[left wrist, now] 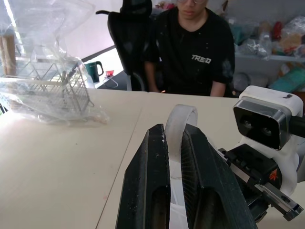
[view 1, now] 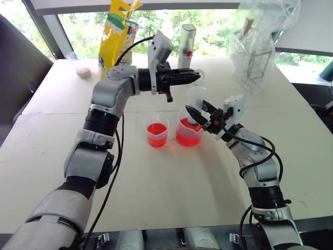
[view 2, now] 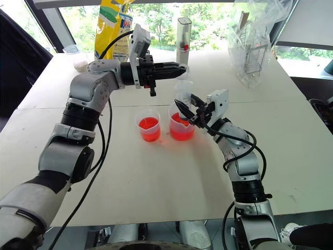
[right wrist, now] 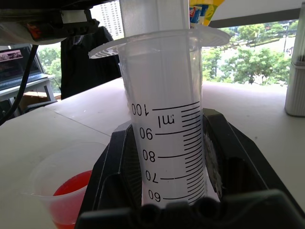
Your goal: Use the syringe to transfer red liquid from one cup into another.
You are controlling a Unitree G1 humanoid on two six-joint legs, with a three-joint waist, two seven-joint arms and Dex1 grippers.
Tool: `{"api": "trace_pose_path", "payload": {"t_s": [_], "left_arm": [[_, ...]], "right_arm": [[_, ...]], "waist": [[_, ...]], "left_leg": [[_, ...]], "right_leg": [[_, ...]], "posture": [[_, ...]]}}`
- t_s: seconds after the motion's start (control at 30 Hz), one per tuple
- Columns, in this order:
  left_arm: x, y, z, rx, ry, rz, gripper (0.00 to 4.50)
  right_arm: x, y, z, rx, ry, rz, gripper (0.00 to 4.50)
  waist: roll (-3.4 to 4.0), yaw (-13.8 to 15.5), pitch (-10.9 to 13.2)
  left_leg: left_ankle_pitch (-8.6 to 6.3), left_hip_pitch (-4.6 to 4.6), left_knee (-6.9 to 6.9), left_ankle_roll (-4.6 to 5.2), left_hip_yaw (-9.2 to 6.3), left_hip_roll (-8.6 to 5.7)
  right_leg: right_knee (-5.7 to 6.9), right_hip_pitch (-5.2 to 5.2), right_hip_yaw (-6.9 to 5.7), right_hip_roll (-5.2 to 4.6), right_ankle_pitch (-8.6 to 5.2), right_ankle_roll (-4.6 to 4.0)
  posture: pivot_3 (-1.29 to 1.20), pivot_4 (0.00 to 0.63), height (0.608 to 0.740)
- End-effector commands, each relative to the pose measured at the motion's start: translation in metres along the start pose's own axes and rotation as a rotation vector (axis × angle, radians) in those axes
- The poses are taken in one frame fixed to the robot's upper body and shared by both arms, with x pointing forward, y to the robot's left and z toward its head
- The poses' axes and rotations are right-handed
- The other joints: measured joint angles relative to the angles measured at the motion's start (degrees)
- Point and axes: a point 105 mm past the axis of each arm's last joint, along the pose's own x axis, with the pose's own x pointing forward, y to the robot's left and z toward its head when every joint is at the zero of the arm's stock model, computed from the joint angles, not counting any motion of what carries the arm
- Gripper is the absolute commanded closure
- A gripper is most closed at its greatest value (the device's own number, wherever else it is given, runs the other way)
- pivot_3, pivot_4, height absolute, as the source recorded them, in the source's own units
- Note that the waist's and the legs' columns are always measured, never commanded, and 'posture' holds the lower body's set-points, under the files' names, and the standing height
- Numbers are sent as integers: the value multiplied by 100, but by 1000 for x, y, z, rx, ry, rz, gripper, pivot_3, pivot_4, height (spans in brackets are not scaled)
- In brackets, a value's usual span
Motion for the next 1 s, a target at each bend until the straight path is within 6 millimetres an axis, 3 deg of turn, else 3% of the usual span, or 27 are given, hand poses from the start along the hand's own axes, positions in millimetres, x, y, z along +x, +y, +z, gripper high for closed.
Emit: {"api": "trace_pose_path", "payload": {"t_s": [0.03, 0.23, 0.33, 0.57, 0.7, 0.83, 1.0], "left_arm": [[-13, 9, 68, 195, -153, 82, 4384], [-12, 6, 56, 177, -126, 59, 4384], [-13, 5, 44, 152, -102, 49, 3405], [-26, 3, 27, 136, -60, 67, 62], [-47, 8, 43, 119, -134, 131, 62], [-87, 5, 59, 96, -178, 189, 62], [-128, -5, 48, 110, -72, 260, 62]], "right_arm": [[1, 29, -18, 22, 70, 136, 3096], [2, 28, -12, 15, 53, 134, 3096], [4, 27, -7, 9, 34, 131, 3096], [10, 19, 11, -6, -29, 99, 3096], [12, 17, 15, -13, -44, 86, 3096], [14, 12, 23, -30, -65, 67, 3096], [15, 9, 29, -39, -80, 59, 3096]], "waist": [[0, 0, 0], [0, -2, 0], [0, -14, 0], [1, -16, 1], [1, -17, 1], [3, -44, 2], [4, -9, 3]], "left_leg": [[0, 0, 0, 0, 0, 0], [0, 0, -1, 0, 0, 0], [0, 1, -1, 0, 1, 1], [0, 7, -3, 0, 3, 5], [0, 6, -2, 0, 3, 8], [0, 7, -5, 0, 5, 9], [0, 9, -7, -1, 2, 14]], "right_leg": [[0, 0, 0, 0, 0, 0], [0, 0, 0, 0, 0, 0], [0, -1, 1, 2, 0, 0], [2, 0, 9, 8, 0, 0], [4, -2, 13, 8, 0, -1], [4, -4, 20, 8, 0, -1], [7, -5, 18, 2, 0, -1]], "posture": [[0, 150, 740], [0, 150, 740], [0, 150, 740], [0, 150, 740], [0, 150, 740], [0, 150, 740], [0, 150, 740]]}}
